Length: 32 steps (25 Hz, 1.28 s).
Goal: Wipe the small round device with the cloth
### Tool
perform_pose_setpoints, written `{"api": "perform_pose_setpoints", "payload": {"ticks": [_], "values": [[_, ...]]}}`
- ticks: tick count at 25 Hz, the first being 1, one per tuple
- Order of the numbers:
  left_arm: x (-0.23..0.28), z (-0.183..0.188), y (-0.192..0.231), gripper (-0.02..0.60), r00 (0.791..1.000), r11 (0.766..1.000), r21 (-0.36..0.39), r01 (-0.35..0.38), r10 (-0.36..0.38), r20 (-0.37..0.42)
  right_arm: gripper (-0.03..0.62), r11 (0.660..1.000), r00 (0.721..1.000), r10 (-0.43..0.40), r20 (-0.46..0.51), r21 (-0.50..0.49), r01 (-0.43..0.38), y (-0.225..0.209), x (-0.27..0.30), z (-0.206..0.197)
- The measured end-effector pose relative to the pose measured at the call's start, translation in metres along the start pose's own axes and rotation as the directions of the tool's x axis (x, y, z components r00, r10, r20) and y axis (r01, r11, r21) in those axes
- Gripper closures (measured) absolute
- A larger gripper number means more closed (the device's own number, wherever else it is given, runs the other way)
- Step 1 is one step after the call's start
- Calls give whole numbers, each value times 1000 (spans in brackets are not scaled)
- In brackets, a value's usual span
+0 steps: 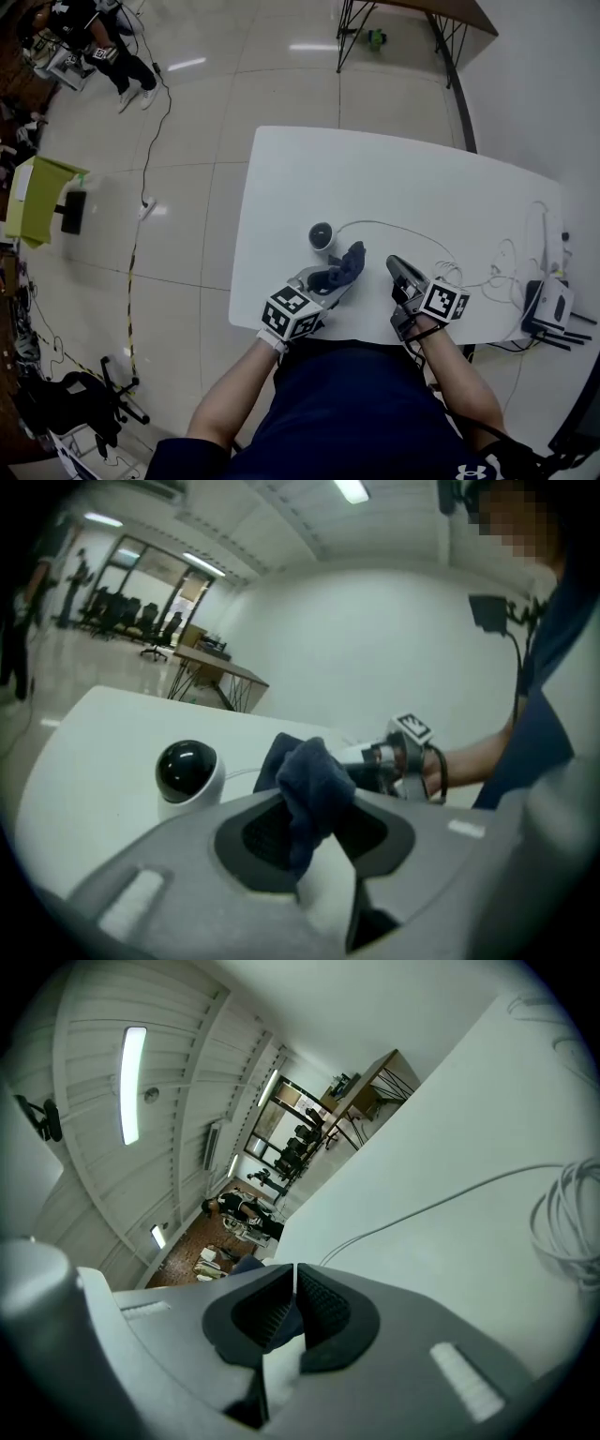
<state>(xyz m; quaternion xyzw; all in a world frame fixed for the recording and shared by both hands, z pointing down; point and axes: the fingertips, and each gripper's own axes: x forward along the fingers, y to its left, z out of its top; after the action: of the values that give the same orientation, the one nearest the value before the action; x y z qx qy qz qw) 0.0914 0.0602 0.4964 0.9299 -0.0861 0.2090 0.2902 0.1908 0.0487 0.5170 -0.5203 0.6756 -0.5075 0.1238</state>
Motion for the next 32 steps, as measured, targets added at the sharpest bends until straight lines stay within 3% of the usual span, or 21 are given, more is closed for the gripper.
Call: {"api": "perform_pose_setpoints", "payload": {"ticks": [2,5,8,13,16,18,20,23,27,32], "values": [[5,-26,6,468,993,998,66,-21,29,-113,574,999,1000,-7,14,-34,7,5,-2,3],[8,-63,11,436,976,997,68,-20,34,-215,574,995,1000,-4,21,-103,7,25,-2,7],[6,-88,5,405,963,998,66,0,17,-269,574,988,1000,-5,27,-154,9,41,1,10],[-8,-103,-14,281,955,998,0,56,-53,-290,574,977,999,4,44,-212,6,64,7,12],[-27,-86,-24,287,967,989,-112,98,-121,-226,574,960,999,8,47,-279,5,76,7,13],[-38,-62,-21,380,984,974,-197,114,-138,-114,576,946,999,12,43,-325,3,82,7,13],[-47,-32,-9,434,994,961,-256,104,-105,12,579,933,999,14,37,-359,0,87,8,12],[-56,10,1,467,991,968,-243,60,-28,133,579,917,999,27,26,-400,-14,99,11,11],[-67,51,7,527,965,978,-208,-29,82,250,580,870,999,45,27,-493,-26,120,11,14],[-69,57,13,540,953,981,-144,-129,163,256,582,784,998,40,40,-621,-7,133,6,19]]}}
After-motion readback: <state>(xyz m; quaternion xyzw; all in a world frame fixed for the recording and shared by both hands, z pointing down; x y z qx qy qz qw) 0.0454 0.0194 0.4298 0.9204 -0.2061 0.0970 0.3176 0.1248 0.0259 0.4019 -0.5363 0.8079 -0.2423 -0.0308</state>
